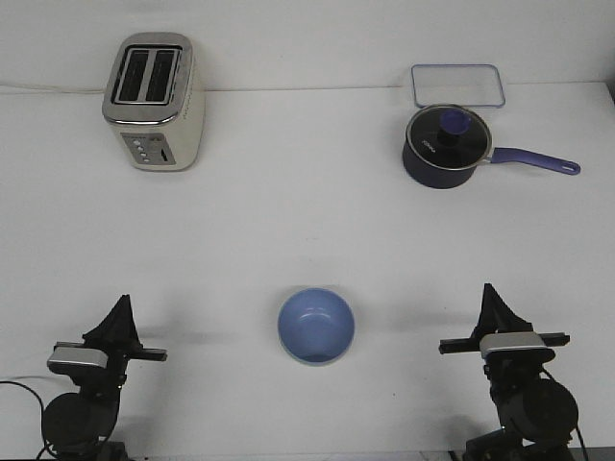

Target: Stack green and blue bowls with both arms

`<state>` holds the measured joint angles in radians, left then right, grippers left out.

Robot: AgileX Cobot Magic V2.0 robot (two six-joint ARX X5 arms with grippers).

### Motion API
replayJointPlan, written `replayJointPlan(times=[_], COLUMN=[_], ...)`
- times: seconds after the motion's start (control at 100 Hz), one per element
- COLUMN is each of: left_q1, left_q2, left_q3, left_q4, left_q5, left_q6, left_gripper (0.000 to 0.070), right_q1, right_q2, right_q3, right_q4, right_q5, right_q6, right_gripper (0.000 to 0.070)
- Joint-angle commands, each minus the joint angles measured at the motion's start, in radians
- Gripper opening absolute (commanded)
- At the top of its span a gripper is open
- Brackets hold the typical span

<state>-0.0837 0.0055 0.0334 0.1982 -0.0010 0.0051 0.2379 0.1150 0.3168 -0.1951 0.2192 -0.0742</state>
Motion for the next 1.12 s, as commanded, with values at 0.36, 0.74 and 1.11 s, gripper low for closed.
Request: replayJointPlan(times=[0.36,0.74,1.11], left_q1=[-0.002,-0.002,-0.002], left_q2=[-0.001,-0.001,-0.001], left_q3=[-0.019,-0.019,-0.019], left_q4=[0.01,0.012,0.012], left_q5=[0.001,0.001,0.001], left_q6=[0.0,0.0,0.0], left_gripper=[0.0014,0.0014,0.0014], right_q1=[-0.167,-0.164,-0.164], right_q2=[-0.114,-0.114,-0.114], right_q3=[-0.304,-0.304,-0.304], right_q4=[0.113,0.122,0.15], right_q5=[-0.174,-0.167,-0.167], right_q6=[-0.157,-0.146,-0.146], right_gripper=[0.0,0.0,0.0])
